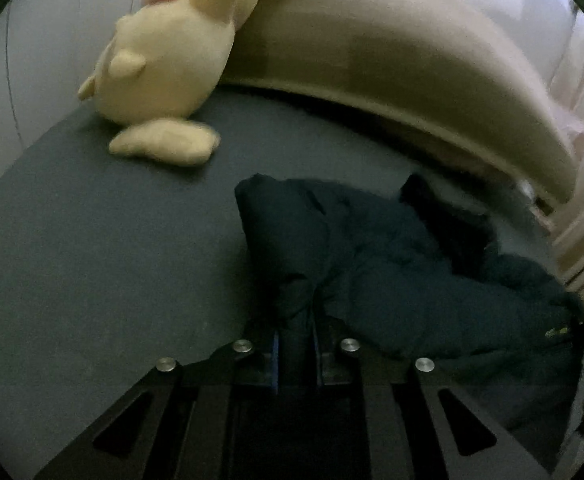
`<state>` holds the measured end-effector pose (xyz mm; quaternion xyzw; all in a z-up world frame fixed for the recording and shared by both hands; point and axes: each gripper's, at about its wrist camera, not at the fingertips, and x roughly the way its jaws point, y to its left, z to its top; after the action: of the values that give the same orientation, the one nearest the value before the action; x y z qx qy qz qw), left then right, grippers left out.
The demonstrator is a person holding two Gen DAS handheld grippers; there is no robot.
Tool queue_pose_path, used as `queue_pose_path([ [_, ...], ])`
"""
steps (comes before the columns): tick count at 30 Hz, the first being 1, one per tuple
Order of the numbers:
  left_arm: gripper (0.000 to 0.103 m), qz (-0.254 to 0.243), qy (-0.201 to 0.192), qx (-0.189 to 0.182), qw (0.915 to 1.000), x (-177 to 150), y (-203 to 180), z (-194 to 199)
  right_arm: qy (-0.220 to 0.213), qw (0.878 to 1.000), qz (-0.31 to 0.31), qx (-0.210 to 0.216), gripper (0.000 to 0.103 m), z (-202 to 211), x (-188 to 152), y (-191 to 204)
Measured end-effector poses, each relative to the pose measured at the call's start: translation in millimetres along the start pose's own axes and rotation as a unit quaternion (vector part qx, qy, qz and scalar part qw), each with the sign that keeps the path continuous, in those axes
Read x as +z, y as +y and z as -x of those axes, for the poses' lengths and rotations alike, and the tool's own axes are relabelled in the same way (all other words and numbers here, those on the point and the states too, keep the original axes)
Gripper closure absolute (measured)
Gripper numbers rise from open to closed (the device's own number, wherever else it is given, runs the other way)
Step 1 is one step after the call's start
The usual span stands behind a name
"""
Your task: Fold large clothes
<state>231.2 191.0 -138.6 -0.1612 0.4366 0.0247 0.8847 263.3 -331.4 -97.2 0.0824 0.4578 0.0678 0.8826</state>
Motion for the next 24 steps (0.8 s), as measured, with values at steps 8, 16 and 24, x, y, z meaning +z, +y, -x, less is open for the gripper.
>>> queue_pose_path([
  [8, 0.066, 0.011, 0.000, 0.020, 0.9997, -1.6, 7.2, 9.5, 0.016, 0.996, -0.086, -0.003, 0.014, -23.7, -17.4, -31.3],
  [16, 0.036, -0.027, -0.090, 0.048, 0.9944, -13.9, -26.6, 74.1, -0.111, 0.994, -0.018, 0.006, 0.014, 50.8, -13.1, 48.5],
  [24, 0.036, -0.069, -0.016, 0.085, 0.9938, -39.3, -47.2, 26.2, -0.015, 0.993, 0.112, -0.030, 0.015, -33.1, -61.4, 121.0],
])
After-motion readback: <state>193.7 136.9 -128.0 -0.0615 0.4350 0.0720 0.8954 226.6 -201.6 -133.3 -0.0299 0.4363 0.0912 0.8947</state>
